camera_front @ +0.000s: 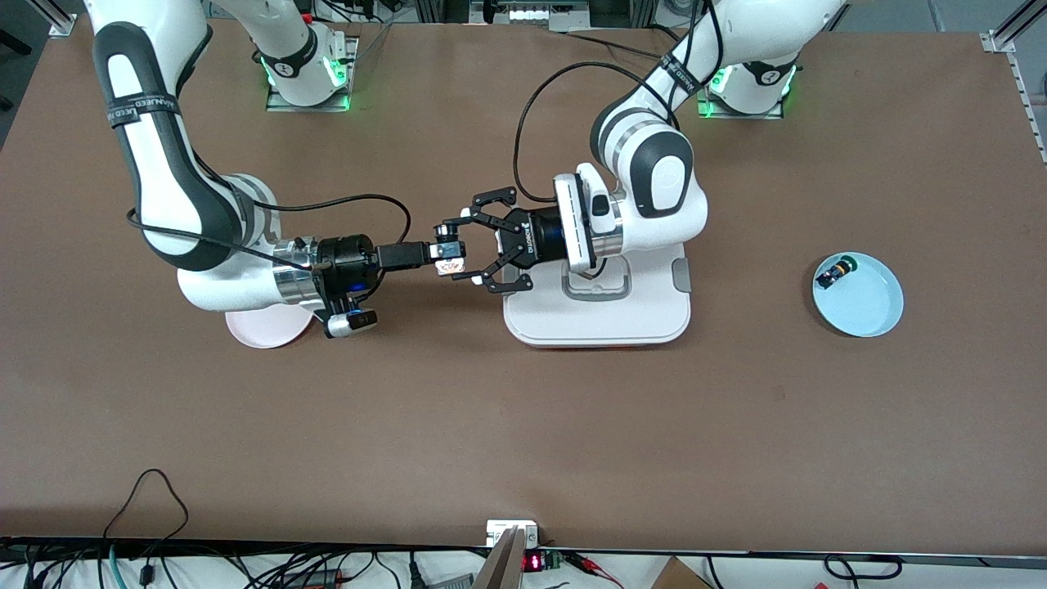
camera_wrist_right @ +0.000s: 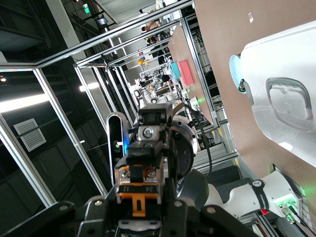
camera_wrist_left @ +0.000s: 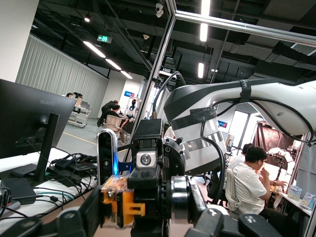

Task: Transfer orange switch to right arm and place
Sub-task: 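Close the right gripper on the orange switch held by the left gripper, then open the left gripper and withdraw it from the switch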

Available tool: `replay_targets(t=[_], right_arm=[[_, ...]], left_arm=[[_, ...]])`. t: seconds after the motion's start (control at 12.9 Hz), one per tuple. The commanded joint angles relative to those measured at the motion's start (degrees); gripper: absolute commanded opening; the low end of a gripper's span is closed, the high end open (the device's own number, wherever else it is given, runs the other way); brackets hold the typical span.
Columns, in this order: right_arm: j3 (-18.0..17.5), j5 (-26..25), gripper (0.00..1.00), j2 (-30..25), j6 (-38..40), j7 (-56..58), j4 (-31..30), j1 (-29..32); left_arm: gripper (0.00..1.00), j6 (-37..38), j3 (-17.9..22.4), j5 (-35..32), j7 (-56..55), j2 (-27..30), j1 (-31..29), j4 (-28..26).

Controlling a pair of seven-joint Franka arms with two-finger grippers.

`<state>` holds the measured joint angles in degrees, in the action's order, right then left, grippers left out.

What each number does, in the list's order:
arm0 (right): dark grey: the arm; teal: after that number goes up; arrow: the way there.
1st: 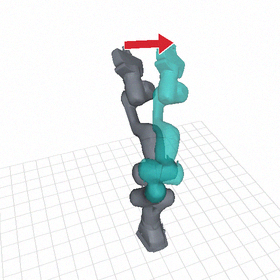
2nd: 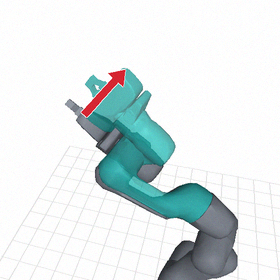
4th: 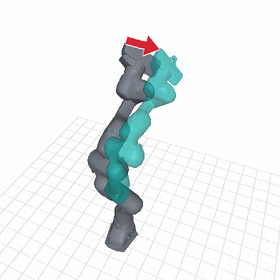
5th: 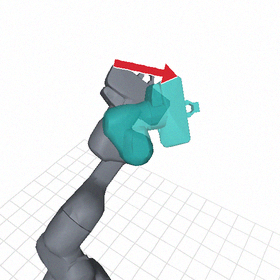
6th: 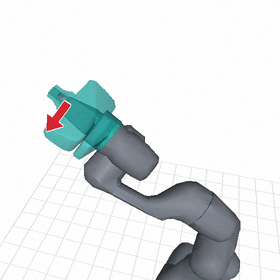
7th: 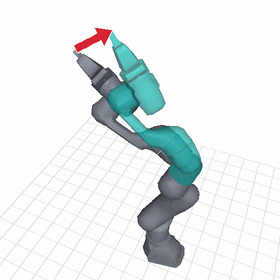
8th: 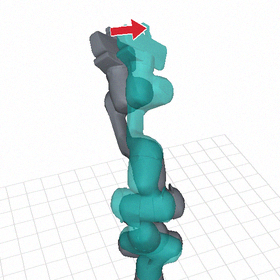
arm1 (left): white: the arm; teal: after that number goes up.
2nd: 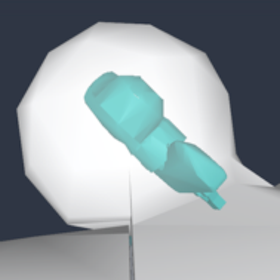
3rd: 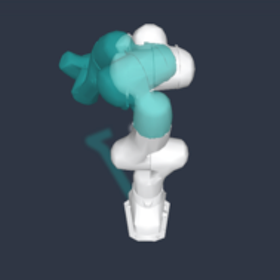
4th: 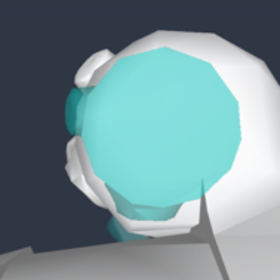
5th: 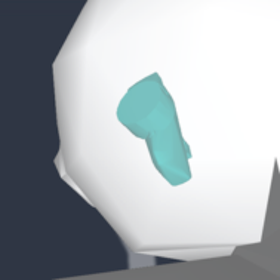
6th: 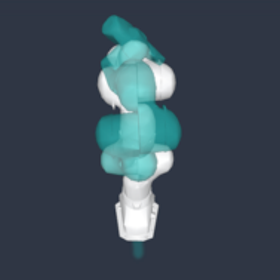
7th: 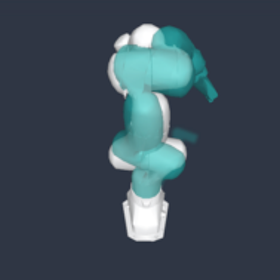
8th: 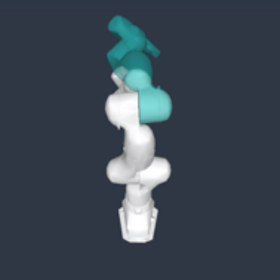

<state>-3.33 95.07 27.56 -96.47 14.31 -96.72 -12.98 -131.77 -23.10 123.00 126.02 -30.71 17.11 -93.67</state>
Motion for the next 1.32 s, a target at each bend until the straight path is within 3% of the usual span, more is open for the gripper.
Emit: replay_targets(t=[0.0,0.16,0.31,0.62,0.85,1.01,1.17,1.24], right_arm=[[0.17,0.38,0.24,-0.05,-0.13,1.42,0.04,0.42],[0.25,0.29,0.24,-0.13,-0.04,1.60,0.04,0.50],[0.26,-1.80,0.23,-0.13,-0.13,2.29,0.04,1.46],[0.26,-12.16,0.21,-0.66,0.49,3.36,0.04,4.89],[0.26,-20.16,0.21,-0.84,1.45,5.63,0.04,7.53],[0.26,-27.53,0.21,-1.27,1.81,8.00,0.13,8.41],[0.17,-38.32,0.21,-2.33,1.81,13.08,0.13,8.68],[0.17,-46.82,0.21,-2.85,2.07,18.16,0.04,8.76]], left_arm=[[1.00,-0.42,0.08,0.67,-0.52,1.52,-2.15,0.86],[1.00,-0.15,0.08,-1.17,-0.51,3.02,-5.83,-0.45],[1.00,0.11,0.16,-7.38,-1.12,4.86,-10.31,-2.65],[1.00,0.11,0.86,-18.38,-7.28,7.77,-18.49,-6.26],[1.00,0.02,5.16,-29.62,-9.74,7.86,-23.24,-7.66],[1.00,0.11,9.28,-39.90,-13.50,8.47,-23.61,-8.02],[1.00,0.90,13.06,-51.48,-18.24,9.87,-23.87,-8.02],[1.00,6.21,17.26,-64.86,-27.23,11.53,-23.96,-7.67]])
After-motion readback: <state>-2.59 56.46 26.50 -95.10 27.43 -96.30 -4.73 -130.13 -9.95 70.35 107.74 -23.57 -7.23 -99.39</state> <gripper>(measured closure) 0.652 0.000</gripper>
